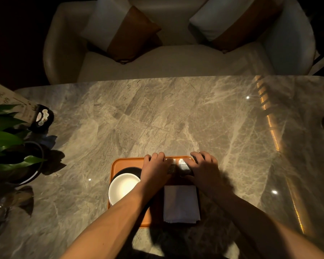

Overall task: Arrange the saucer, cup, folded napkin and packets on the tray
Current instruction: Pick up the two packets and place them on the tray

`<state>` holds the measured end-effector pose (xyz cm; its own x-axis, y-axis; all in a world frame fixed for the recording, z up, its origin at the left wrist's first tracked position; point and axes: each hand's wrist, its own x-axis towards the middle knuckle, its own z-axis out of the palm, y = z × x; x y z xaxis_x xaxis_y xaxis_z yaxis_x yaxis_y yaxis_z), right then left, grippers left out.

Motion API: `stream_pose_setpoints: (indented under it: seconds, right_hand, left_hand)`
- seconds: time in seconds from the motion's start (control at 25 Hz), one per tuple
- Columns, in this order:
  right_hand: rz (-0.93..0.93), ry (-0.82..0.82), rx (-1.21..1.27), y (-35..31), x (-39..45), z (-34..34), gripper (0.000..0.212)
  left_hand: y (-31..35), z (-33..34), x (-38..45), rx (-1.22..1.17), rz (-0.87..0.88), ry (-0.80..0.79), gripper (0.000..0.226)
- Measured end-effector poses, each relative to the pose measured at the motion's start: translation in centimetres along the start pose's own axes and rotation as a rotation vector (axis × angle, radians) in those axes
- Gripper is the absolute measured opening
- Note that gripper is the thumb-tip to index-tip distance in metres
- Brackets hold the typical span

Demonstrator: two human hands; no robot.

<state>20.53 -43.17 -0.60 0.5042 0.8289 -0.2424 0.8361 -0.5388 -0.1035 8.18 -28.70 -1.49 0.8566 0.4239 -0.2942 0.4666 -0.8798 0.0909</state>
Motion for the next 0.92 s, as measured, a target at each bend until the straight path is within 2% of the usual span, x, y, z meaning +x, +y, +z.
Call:
stream_pose_setpoints:
  seconds: [0.44, 0.72, 0.8, 0.92]
  right_hand:
    - [0.0, 0.001, 0.02, -0.1, -0.4, 0.0, 0.059]
    - [-0.002, 0.191, 0.077, -0.4, -1.0, 0.2, 0.051]
    - [-0.007, 0.132, 0.129, -0.1, -1.1, 0.3, 0.059]
    - [0.022, -0.073, 0.207, 0.5, -0.8, -0.5, 0.061]
  left_hand:
    - [0.1, 0.2, -0.1, -0.044, -0.001, 0.007, 0.035]
    - [-0.1, -0.3, -0.5, -0.046, 0.036, 0.014, 0.038]
    - [-0.3, -0.5, -0.7, -0.033, 0.05, 0.009, 0.041]
    - [-0.7, -1.5, -1.1, -0.078, 0.045, -0.044, 0.046]
